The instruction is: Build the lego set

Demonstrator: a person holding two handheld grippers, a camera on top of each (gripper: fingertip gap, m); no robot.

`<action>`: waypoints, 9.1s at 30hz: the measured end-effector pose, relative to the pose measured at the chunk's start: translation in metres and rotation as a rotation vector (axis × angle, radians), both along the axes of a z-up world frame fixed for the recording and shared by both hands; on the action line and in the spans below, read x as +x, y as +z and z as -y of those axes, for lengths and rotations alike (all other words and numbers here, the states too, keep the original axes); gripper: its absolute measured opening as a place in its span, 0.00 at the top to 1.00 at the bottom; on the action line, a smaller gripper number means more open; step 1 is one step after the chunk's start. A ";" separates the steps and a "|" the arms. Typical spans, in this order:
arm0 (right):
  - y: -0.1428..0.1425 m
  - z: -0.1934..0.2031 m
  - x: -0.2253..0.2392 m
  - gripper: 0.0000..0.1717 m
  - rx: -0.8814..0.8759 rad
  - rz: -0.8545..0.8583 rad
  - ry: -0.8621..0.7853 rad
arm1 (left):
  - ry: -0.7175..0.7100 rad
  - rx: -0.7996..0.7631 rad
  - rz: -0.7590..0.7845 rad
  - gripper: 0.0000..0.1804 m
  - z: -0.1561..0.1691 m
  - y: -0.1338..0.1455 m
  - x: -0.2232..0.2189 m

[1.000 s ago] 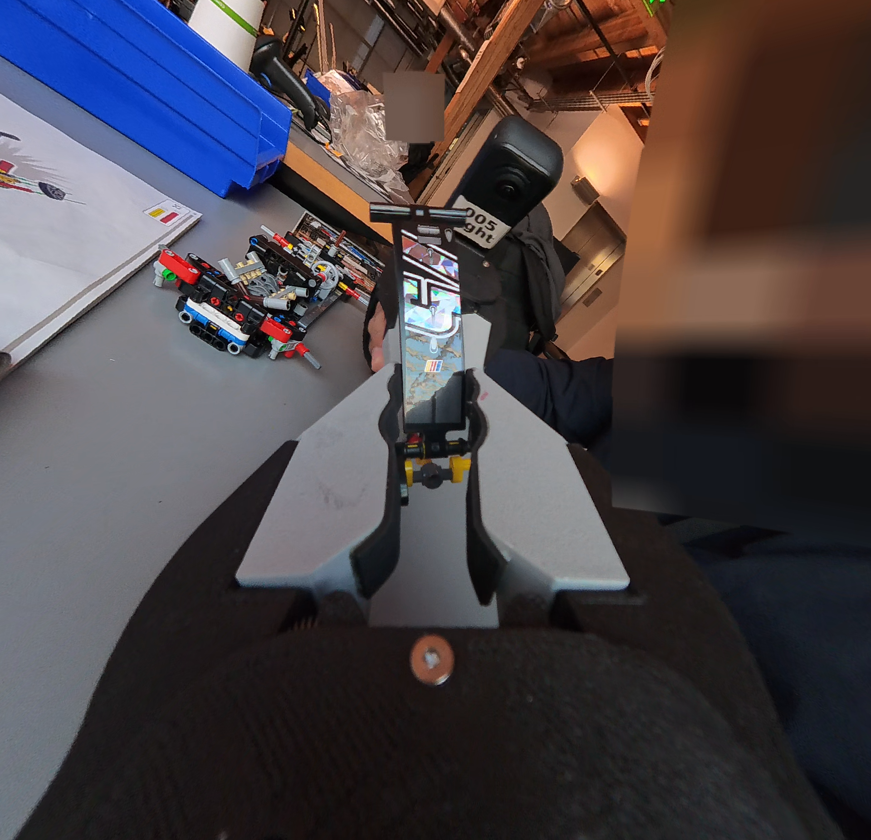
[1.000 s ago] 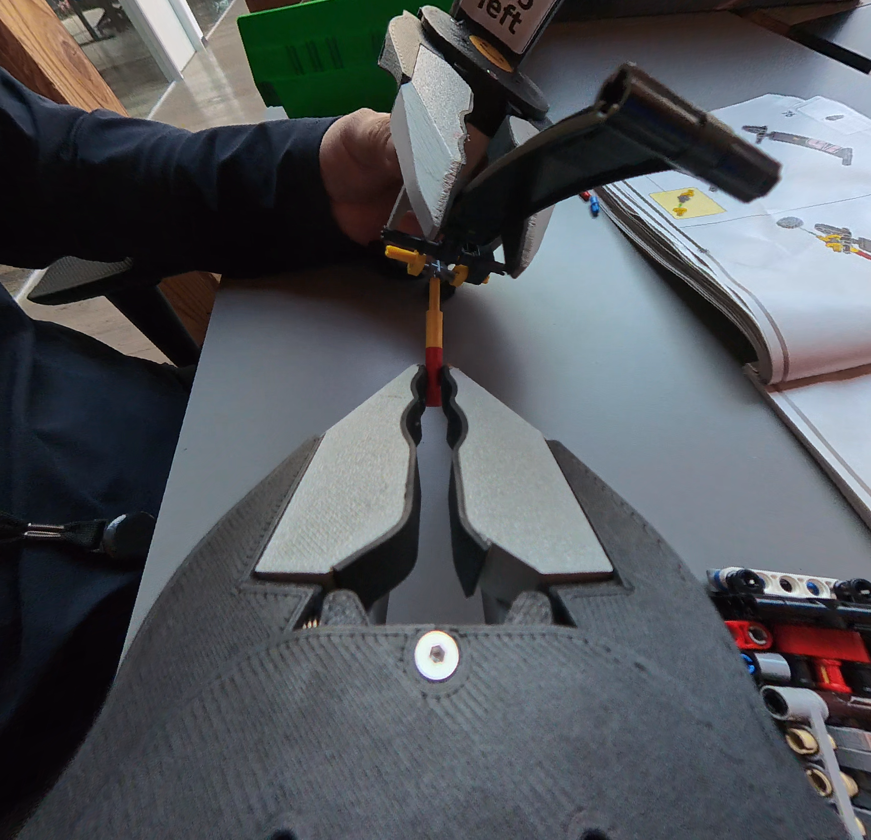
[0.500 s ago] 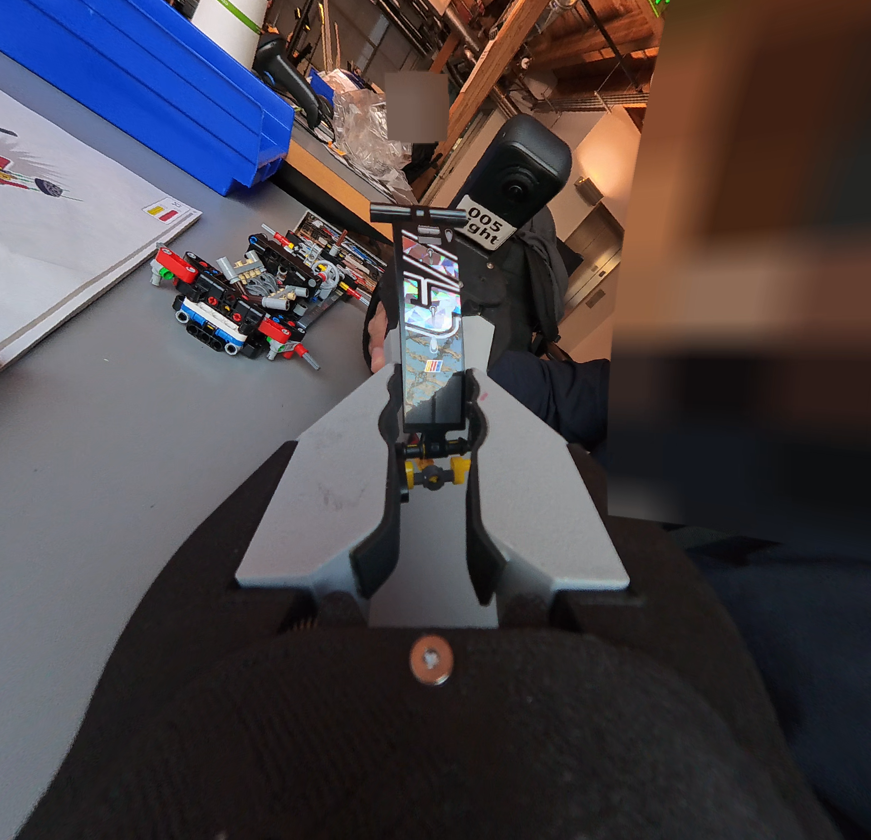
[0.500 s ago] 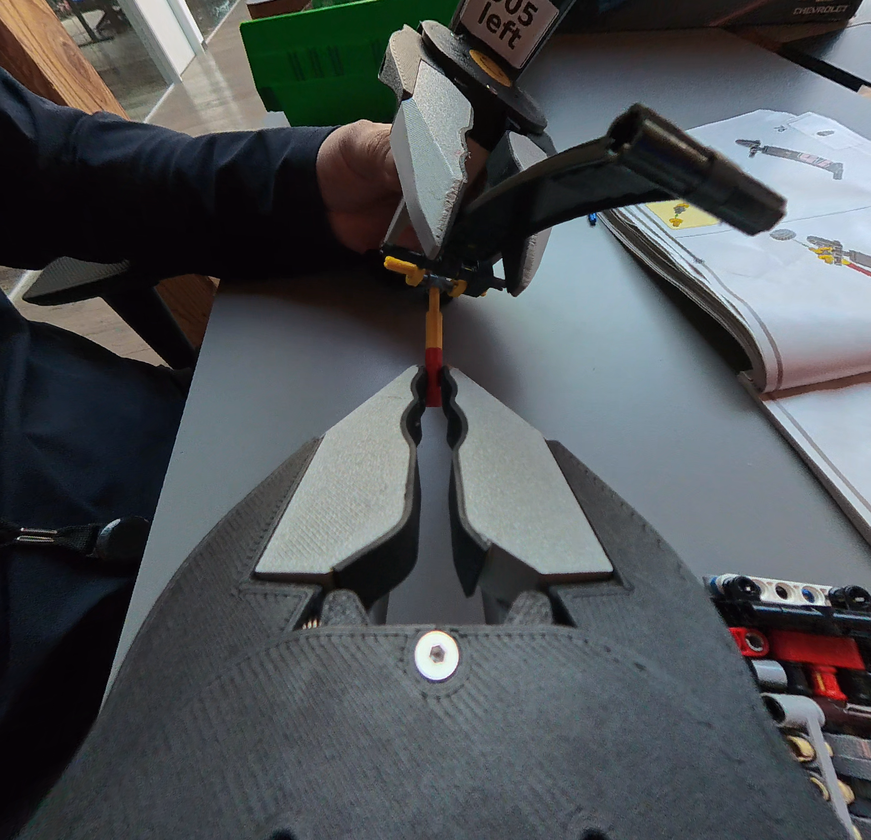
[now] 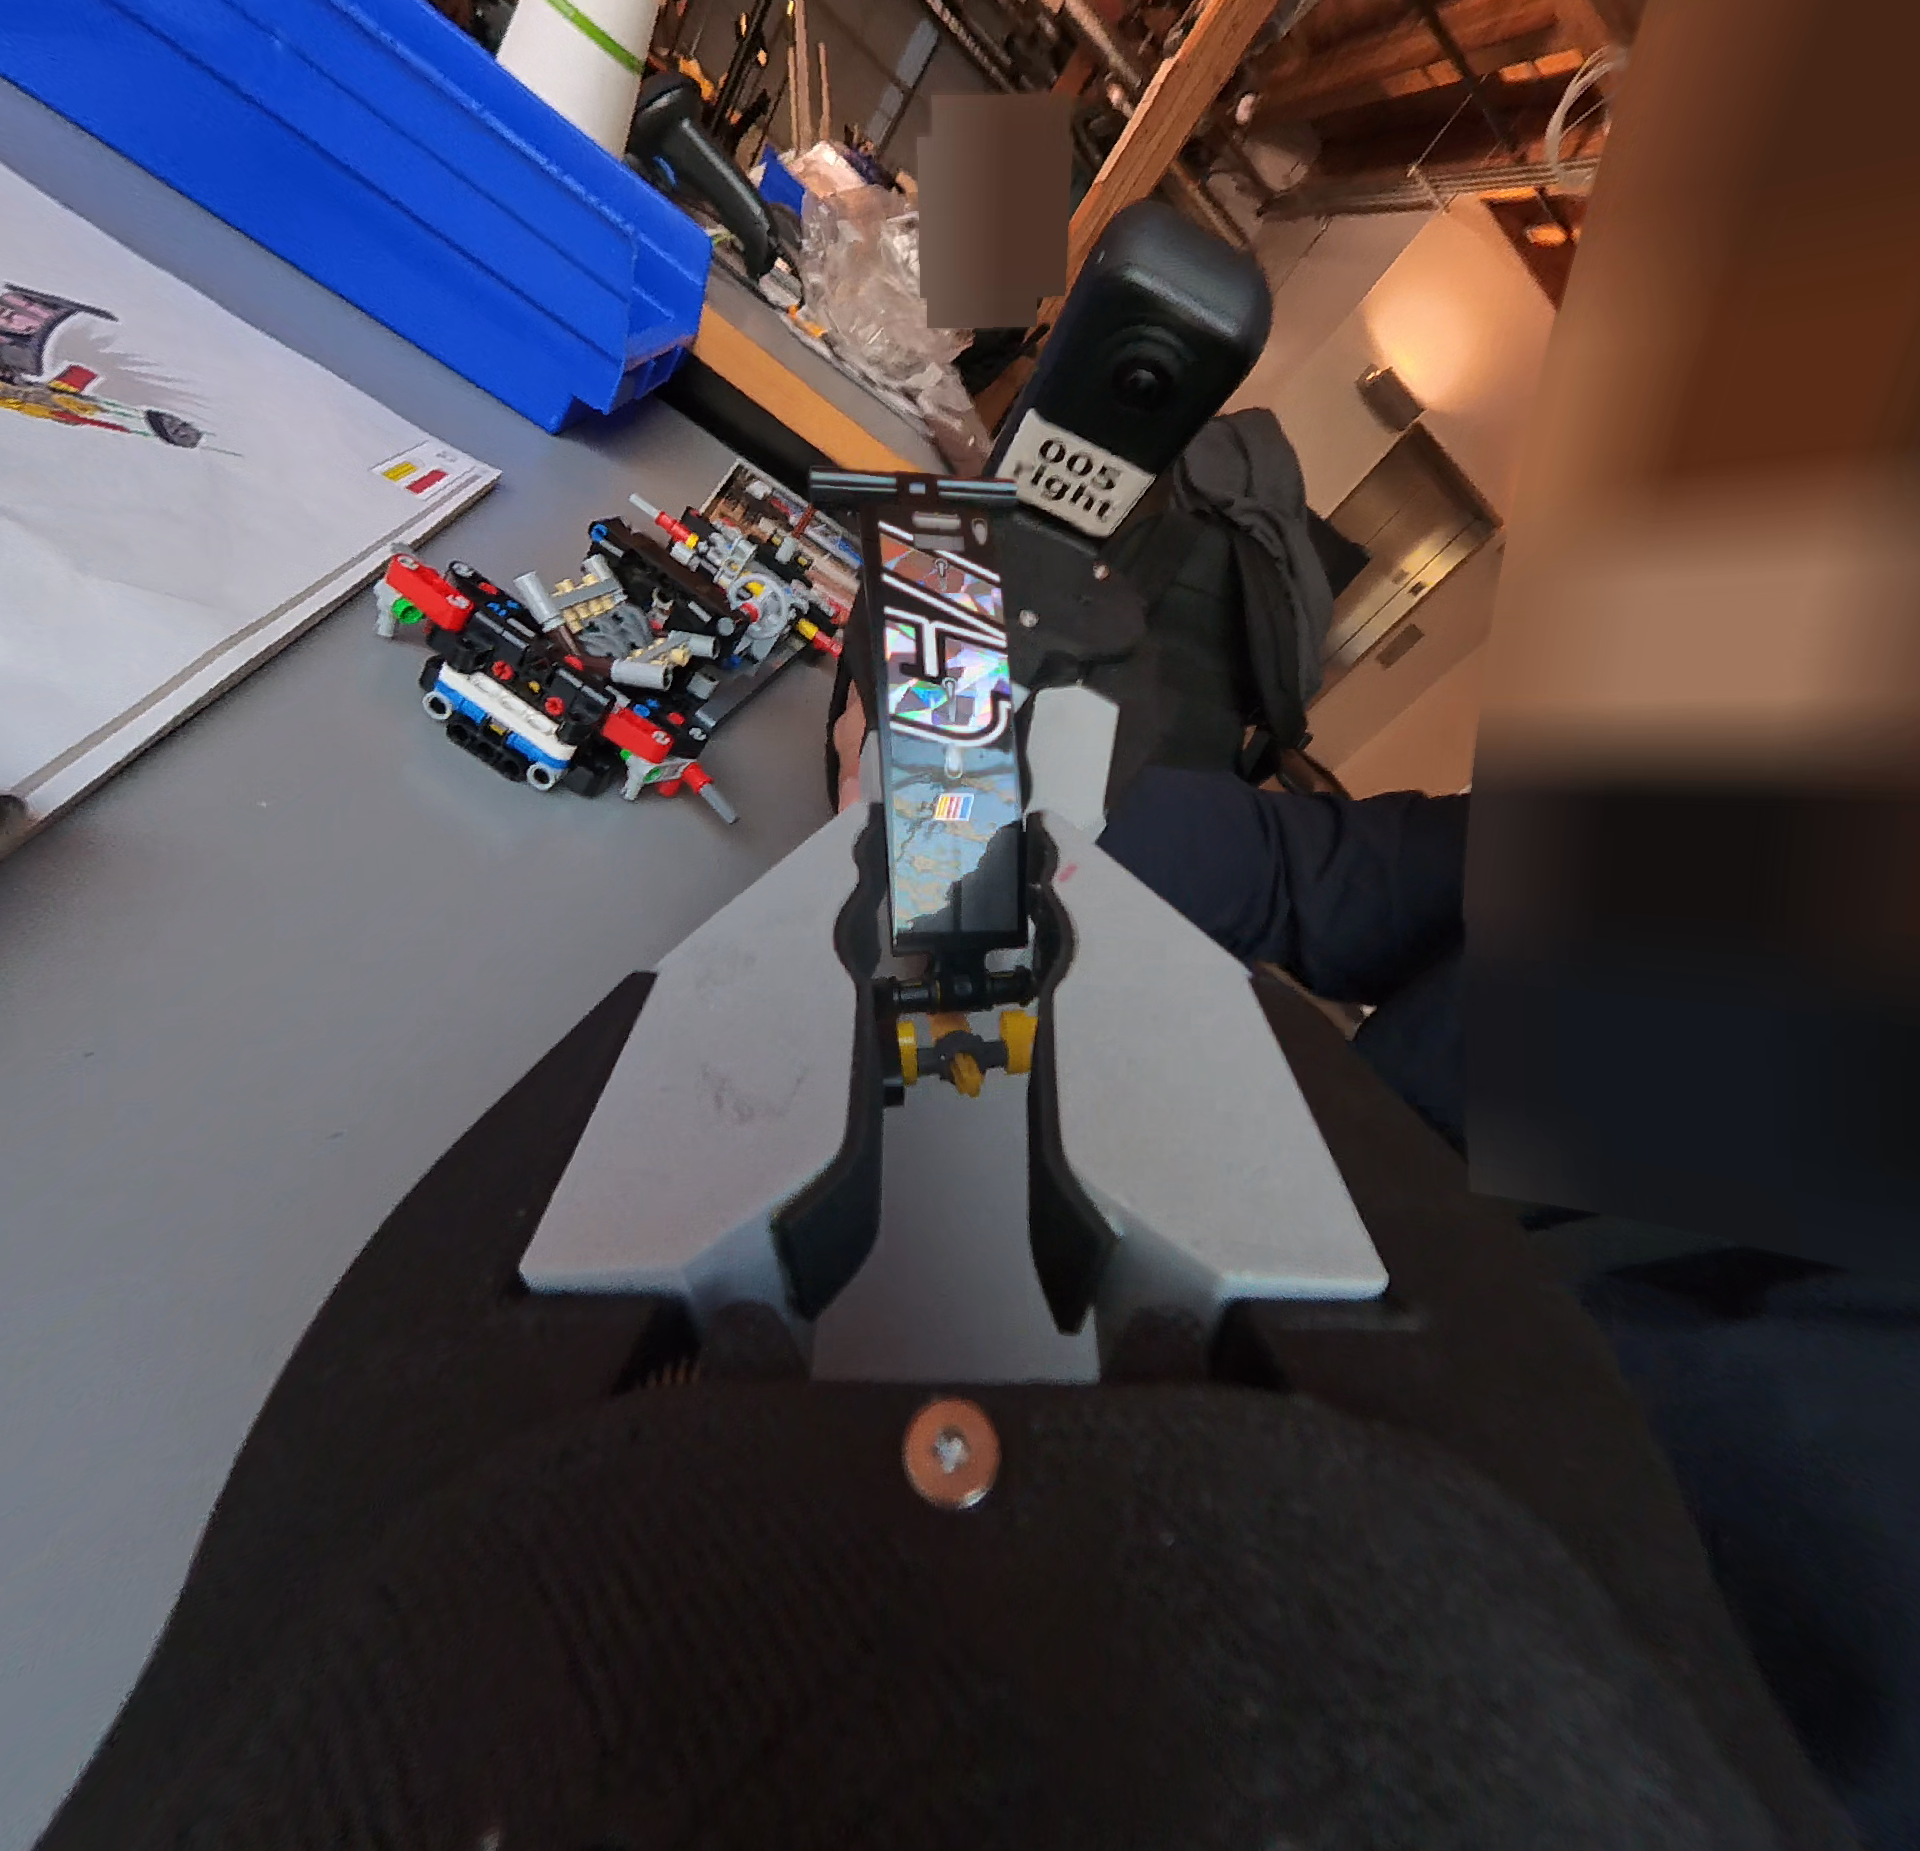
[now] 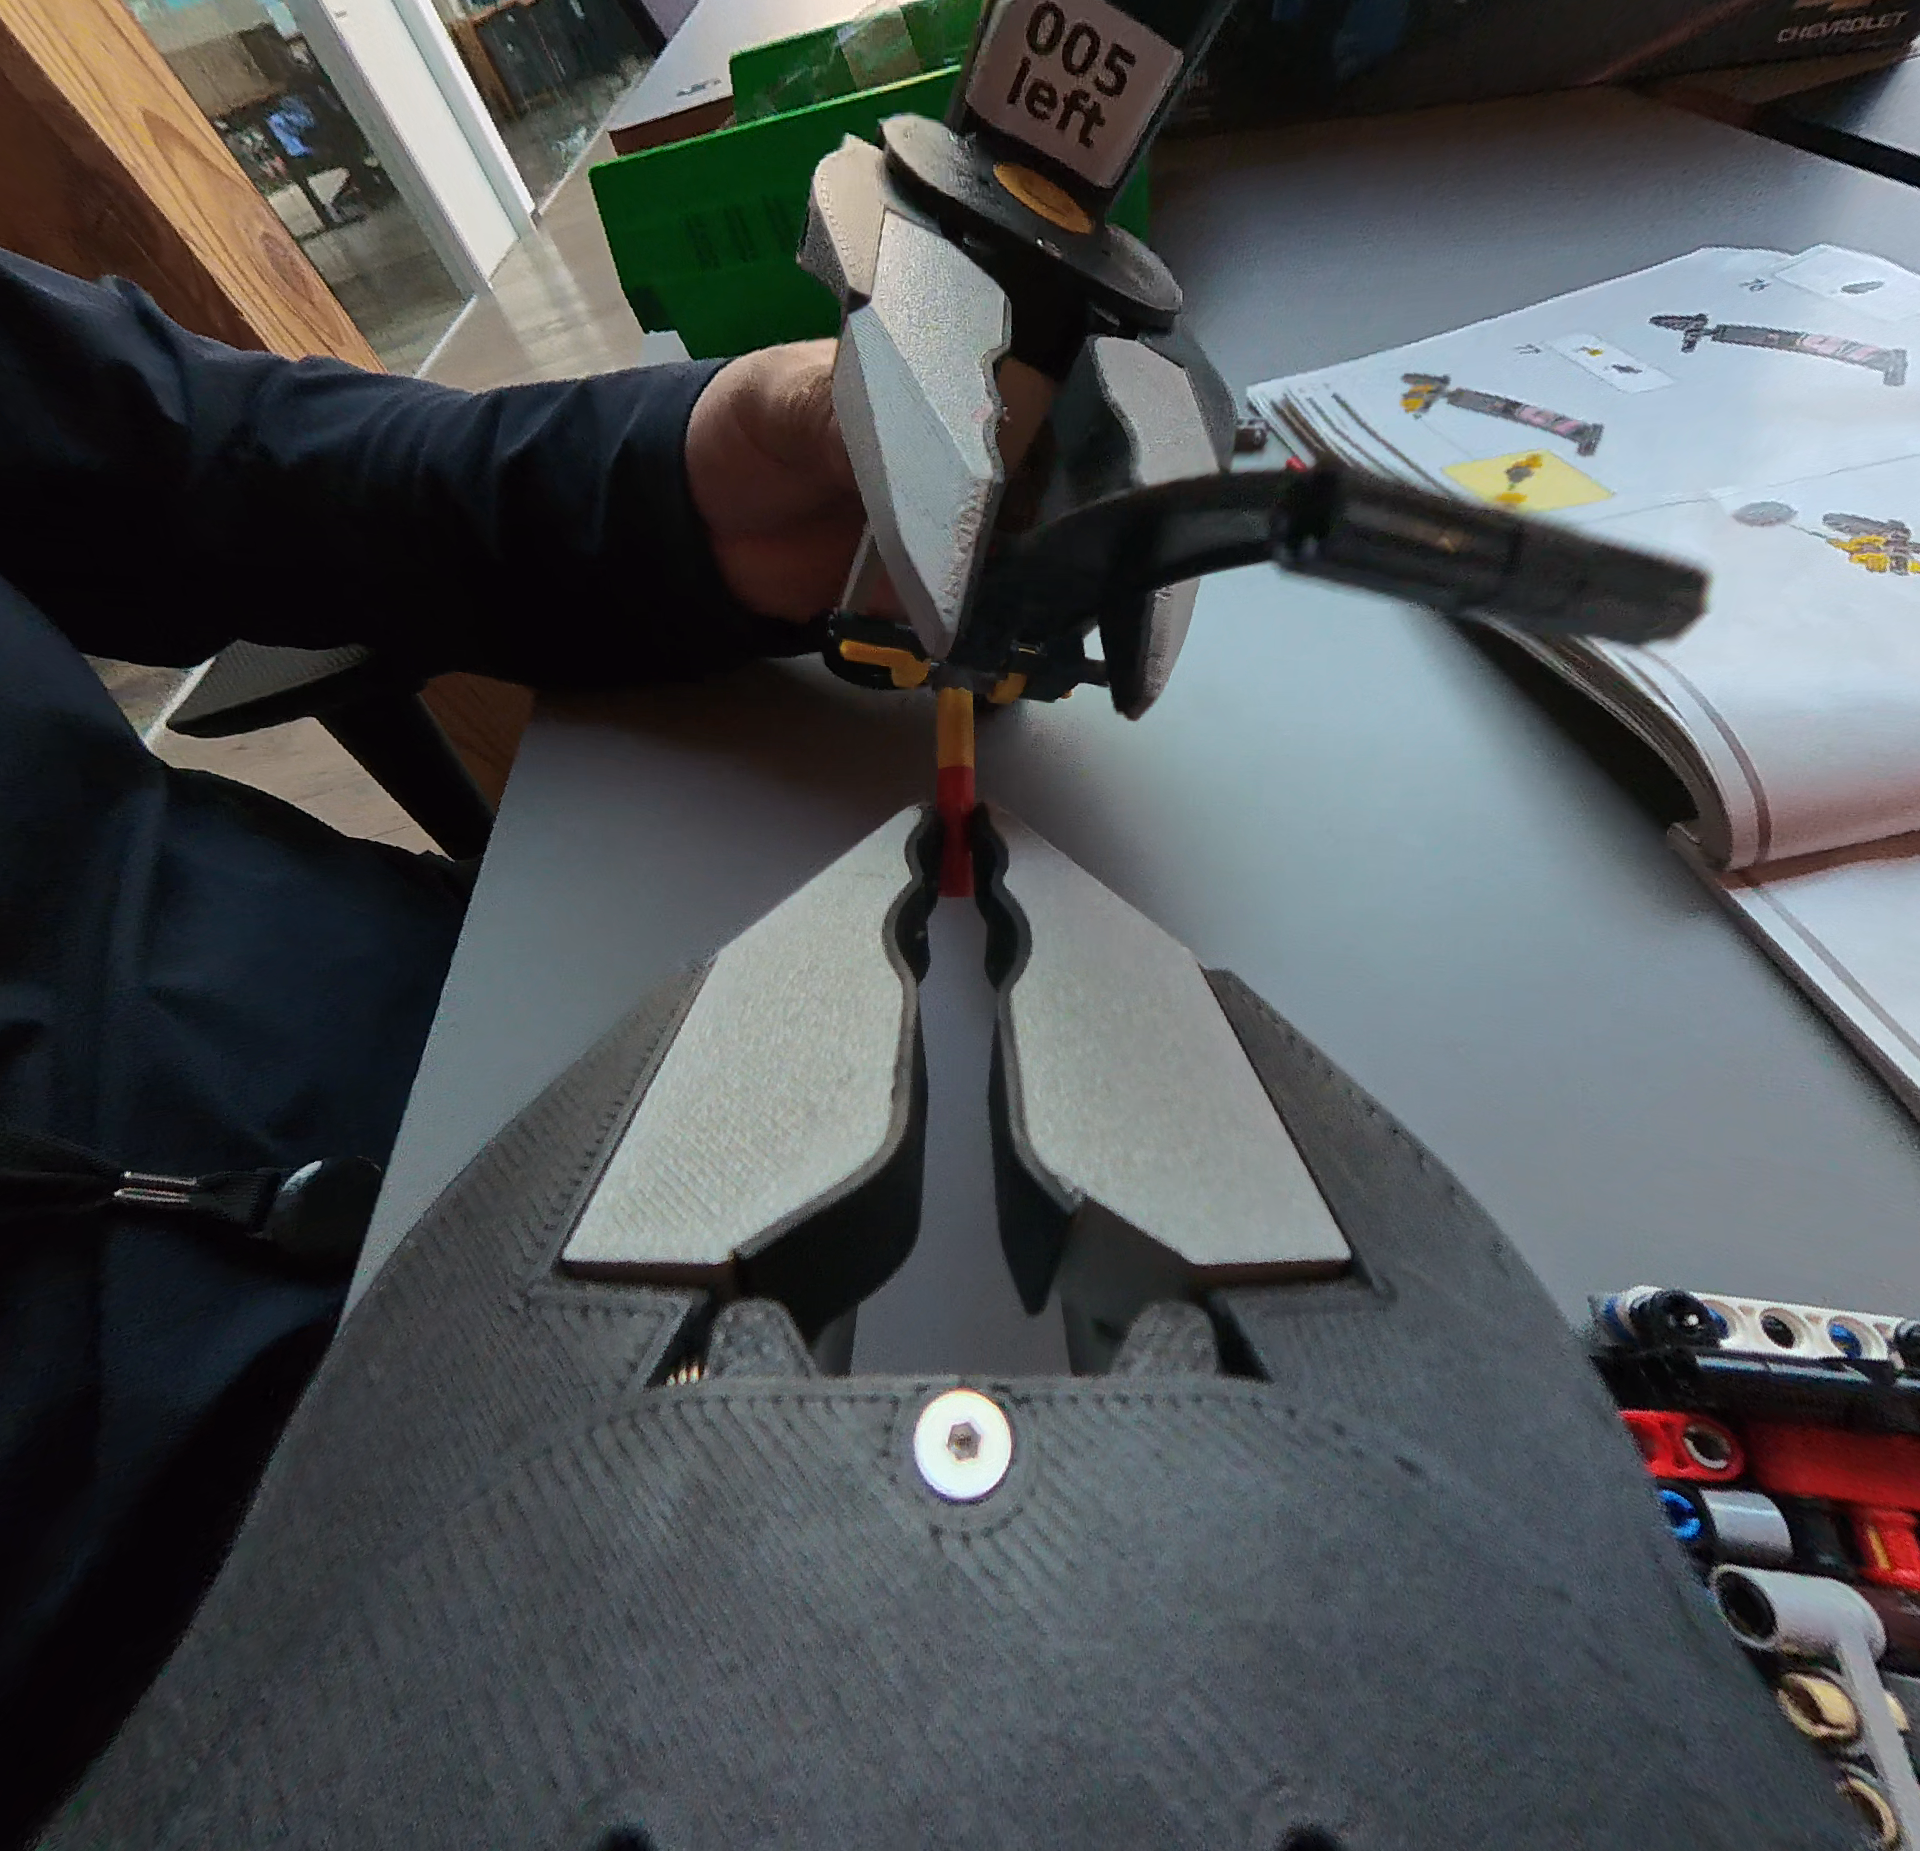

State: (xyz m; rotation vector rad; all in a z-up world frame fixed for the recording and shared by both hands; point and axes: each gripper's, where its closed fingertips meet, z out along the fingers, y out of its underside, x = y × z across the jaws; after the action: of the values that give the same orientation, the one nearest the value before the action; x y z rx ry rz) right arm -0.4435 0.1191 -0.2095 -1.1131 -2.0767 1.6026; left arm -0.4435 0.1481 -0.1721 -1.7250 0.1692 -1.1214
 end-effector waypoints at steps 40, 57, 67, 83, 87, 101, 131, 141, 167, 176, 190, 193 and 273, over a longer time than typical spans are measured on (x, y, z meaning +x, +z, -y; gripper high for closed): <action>-0.061 -0.002 0.002 0.98 0.508 0.039 0.024 | -0.075 -0.286 -0.781 0.99 0.044 -0.091 -0.011; -0.025 -0.021 0.004 0.82 0.363 -0.102 -0.048 | -0.057 -0.048 -1.196 0.99 0.045 -0.100 -0.015; -0.062 -0.013 0.003 0.85 0.511 0.047 0.006 | -0.044 -0.079 -1.196 0.99 0.052 -0.101 -0.026; -0.052 -0.017 0.006 0.83 0.434 0.021 0.001 | 0.062 -0.170 -1.057 0.85 0.105 -0.072 -0.079; -0.041 -0.018 0.006 0.83 0.375 -0.011 -0.007 | 0.093 -0.161 -0.935 0.83 0.114 -0.073 -0.086; 0.003 -0.062 -0.010 0.82 0.106 -0.145 -0.218 | 0.322 0.049 -0.695 0.84 0.097 -0.034 -0.092; 0.007 -0.052 -0.015 0.88 0.058 -0.163 -0.113 | 0.266 -0.050 -0.855 0.85 0.094 -0.066 -0.092; 0.006 -0.052 -0.015 0.88 0.032 -0.135 -0.102 | 0.334 -0.084 -0.840 0.87 0.099 -0.061 -0.108; 0.001 -0.044 -0.012 0.88 0.044 -0.113 -0.053 | 0.273 -0.142 -0.941 0.85 0.091 -0.081 -0.086; 0.003 -0.053 -0.018 0.87 0.042 -0.117 -0.122 | 0.154 0.039 -1.157 0.86 0.094 -0.076 -0.032; -0.008 -0.058 -0.026 0.84 0.118 -0.079 -0.190 | 0.111 0.134 -1.240 0.90 0.104 -0.071 -0.014; -0.011 -0.057 -0.026 0.84 0.142 -0.069 -0.190 | 0.106 0.141 -1.248 0.91 0.105 -0.071 -0.012; -0.012 -0.028 -0.018 0.87 0.142 -0.065 -0.055 | 0.275 -0.118 -1.065 0.89 0.086 -0.086 -0.067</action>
State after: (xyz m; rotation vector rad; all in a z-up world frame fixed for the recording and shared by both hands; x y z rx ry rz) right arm -0.4616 0.1471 -0.2219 -1.0464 -2.0633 1.4222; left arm -0.5101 0.0617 -0.2580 -2.2143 0.4995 0.0734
